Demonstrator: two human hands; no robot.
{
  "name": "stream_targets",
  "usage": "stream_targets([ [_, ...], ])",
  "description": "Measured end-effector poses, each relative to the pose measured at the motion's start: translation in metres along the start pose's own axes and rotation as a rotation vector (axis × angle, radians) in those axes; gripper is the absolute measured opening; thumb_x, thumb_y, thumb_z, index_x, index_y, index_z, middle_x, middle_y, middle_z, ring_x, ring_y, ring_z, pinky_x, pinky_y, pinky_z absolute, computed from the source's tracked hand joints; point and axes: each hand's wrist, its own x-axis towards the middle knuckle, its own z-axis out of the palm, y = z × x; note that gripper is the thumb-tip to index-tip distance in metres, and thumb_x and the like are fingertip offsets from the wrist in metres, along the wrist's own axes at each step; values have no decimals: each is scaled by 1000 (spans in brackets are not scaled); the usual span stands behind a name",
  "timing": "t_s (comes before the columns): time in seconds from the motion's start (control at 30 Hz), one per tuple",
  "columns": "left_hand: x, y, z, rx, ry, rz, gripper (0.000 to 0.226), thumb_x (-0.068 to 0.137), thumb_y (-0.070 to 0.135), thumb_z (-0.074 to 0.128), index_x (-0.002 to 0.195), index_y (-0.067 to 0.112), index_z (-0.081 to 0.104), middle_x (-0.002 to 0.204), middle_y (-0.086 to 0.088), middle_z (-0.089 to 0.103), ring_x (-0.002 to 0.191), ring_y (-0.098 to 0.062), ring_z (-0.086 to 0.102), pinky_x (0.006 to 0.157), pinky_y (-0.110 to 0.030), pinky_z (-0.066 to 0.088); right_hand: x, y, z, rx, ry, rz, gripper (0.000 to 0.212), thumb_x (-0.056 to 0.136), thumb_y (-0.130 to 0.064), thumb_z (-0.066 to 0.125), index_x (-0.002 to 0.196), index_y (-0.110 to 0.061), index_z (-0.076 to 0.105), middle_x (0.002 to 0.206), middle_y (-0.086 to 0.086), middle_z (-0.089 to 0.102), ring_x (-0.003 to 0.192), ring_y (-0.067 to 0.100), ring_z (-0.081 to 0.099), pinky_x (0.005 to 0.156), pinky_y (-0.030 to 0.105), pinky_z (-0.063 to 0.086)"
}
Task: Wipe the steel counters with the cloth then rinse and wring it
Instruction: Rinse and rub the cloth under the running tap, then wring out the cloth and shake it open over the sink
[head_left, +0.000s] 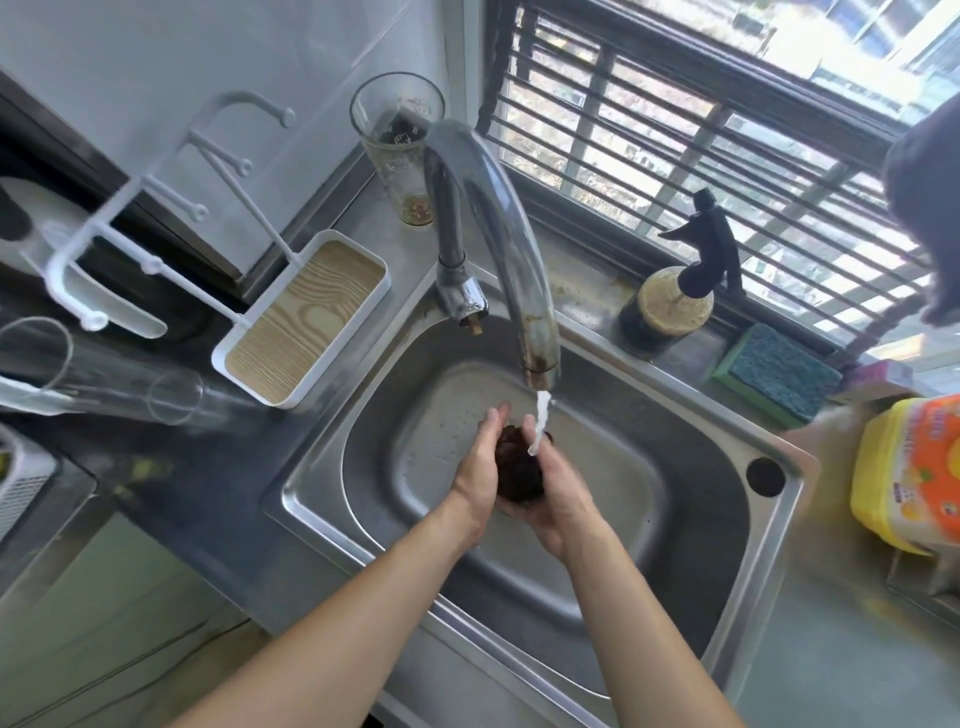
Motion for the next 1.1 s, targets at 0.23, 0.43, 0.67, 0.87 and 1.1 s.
stream_targets([
  [0.23,-4,22,-3,93,33,67,58,101,61,28,124,23,65,97,-10,78,99,-18,73,95,-27,54,5,10,-6,125,54,-74,22,89,-12,70,110,-13,64,112,23,70,99,34,68,89,55,58],
  [0.43,6,72,4,54,256,311,30,91,44,51,96,21,69,96,-11,70,82,-21,68,85,-41,53,1,-4,-3,201,-57,-7,17,90,-15,54,102,-16,66,101,13,69,91,29,69,68,39,58],
  [0.67,10,114,10,-182,221,136,42,100,45,49,89,12,72,73,-1,71,76,-23,67,94,-43,54,7,-3,-1,68,-86,-16,49,67,-16,53,116,-18,61,95,9,67,72,29,73,65,34,55],
  [0.87,18,116,15,-215,329,60,40,98,50,54,76,19,68,70,4,65,66,-10,57,75,-26,47,4,-1,0,79,-100,-56,21,85,-21,50,85,-18,71,87,9,70,75,29,69,64,31,48],
  [1.1,21,115,26,-334,420,64,34,101,26,53,68,18,57,60,6,52,53,-10,43,56,-21,35,3,0,8,50,-18,-22,25,80,-45,64,88,-22,65,95,9,66,82,29,66,62,29,49],
])
